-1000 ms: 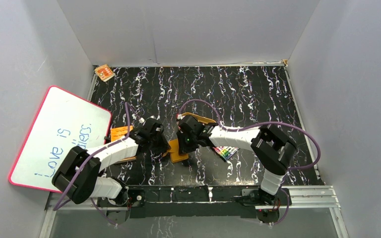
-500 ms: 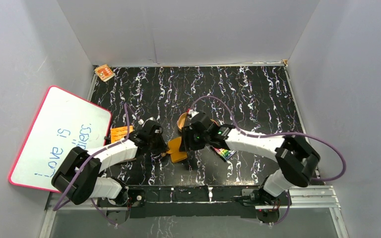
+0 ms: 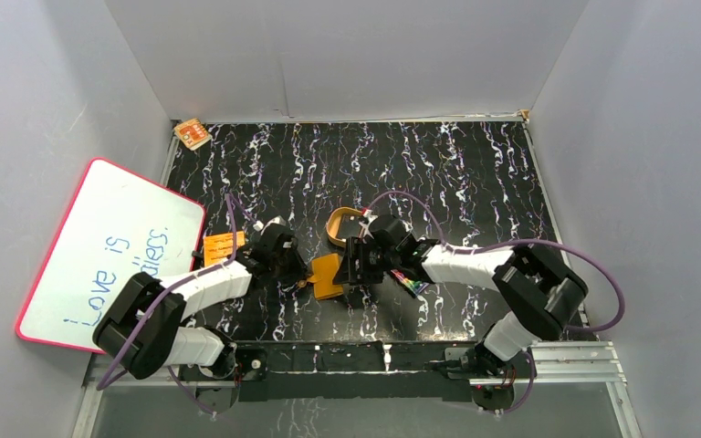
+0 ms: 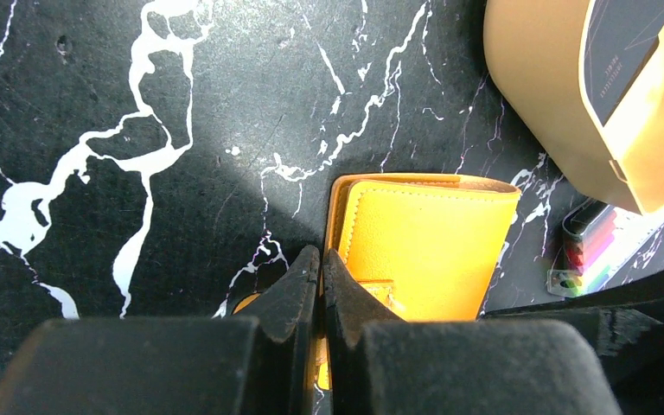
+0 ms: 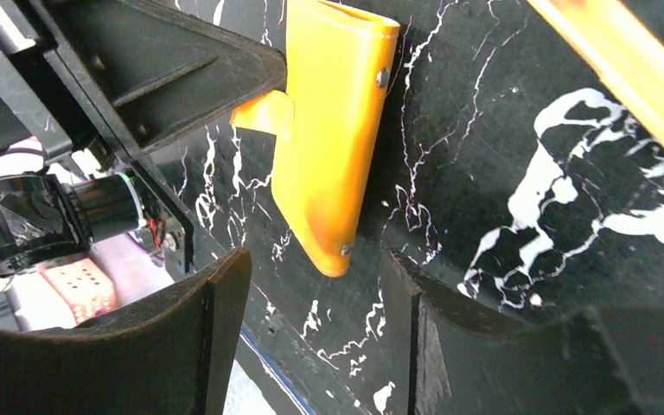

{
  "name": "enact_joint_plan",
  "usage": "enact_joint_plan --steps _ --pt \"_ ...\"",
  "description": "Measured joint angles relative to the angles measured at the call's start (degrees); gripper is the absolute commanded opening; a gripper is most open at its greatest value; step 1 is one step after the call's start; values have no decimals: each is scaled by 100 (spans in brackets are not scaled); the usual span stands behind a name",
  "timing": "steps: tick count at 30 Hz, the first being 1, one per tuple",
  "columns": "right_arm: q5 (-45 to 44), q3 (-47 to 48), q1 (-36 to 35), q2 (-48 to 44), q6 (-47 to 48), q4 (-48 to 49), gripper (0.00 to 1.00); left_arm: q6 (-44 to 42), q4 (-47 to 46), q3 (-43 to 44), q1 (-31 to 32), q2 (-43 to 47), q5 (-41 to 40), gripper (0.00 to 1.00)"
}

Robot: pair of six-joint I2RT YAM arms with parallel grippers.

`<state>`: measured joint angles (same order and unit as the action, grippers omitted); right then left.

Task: Put the credit cards into the card holder
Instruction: Pick up the card holder from the center of the board.

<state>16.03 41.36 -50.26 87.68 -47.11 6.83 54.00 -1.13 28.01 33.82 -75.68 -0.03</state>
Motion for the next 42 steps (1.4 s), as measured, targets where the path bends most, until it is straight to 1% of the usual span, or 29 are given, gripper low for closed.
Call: enact_joint_plan --steps 8,14,21,28,38,40,42 --pt "201 -15 0 393 -354 424 62 74 -125 -90 0 35 -2 0" --pt "221 -404 0 446 -719 841 57 162 -190 -151 0 59 -13 0" --pt "232 -678 -9 474 -1178 1305 54 258 -273 -210 0 85 -20 0" --pt "219 -708 -44 688 -1460 1661 44 313 -315 -247 0 103 -24 0" --pt "216 -654 -199 968 -1729 2050 39 426 -424 -354 0 170 -42 0" --pt "219 -610 -221 1023 -1742 2063 34 459 -455 -380 0 190 -44 0" --pt "216 -577 -247 1047 -1746 2050 27 481 -476 -400 0 203 -48 0"
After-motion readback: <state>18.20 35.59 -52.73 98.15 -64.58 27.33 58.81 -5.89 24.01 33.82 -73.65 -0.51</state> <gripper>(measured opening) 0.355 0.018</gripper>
